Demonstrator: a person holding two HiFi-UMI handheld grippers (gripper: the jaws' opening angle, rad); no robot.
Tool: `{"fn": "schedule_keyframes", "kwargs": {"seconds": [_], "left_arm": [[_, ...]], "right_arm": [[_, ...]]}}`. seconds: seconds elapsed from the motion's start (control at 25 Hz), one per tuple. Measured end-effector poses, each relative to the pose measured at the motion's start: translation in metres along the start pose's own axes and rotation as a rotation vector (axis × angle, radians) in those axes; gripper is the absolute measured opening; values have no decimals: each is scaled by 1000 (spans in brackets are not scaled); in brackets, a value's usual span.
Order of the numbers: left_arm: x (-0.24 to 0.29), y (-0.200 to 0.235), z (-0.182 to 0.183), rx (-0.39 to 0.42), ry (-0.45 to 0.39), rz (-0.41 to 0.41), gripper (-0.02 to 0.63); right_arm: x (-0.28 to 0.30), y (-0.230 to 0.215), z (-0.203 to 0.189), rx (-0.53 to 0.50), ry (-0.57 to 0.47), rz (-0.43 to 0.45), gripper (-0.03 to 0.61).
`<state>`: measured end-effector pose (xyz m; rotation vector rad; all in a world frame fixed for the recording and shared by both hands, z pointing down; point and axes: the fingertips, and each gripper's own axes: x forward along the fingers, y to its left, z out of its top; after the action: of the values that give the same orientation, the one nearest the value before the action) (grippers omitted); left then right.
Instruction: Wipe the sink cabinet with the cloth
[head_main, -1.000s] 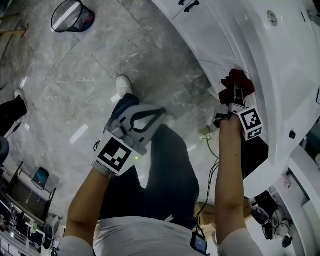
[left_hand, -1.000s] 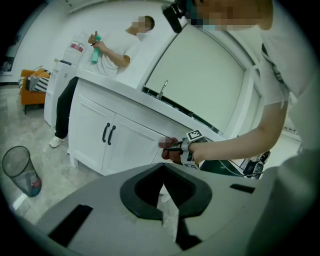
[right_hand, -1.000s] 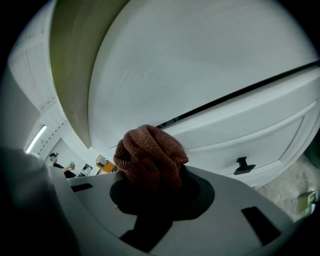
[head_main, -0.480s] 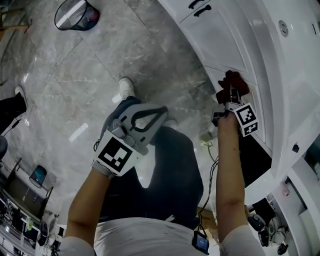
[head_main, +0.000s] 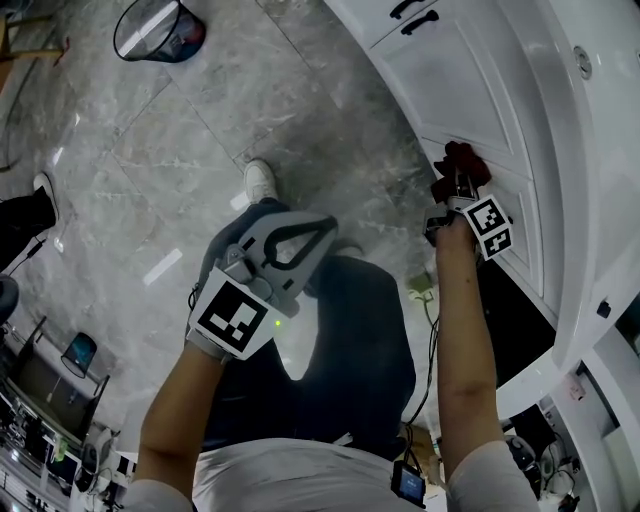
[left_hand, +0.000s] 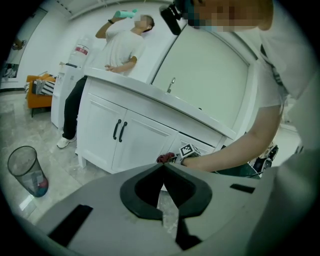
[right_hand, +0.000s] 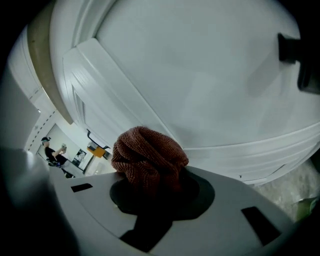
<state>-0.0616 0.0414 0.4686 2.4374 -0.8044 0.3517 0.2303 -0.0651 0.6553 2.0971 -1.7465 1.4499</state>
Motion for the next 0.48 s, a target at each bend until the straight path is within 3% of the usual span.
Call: {"fn": "schedule_keyframes", "kwargs": {"seconds": [0.48], "left_arm": [[0,-5,-4,37,23,-26,11]], "right_arm": [[5,-17,-12,-3,-17,8,95]]}}
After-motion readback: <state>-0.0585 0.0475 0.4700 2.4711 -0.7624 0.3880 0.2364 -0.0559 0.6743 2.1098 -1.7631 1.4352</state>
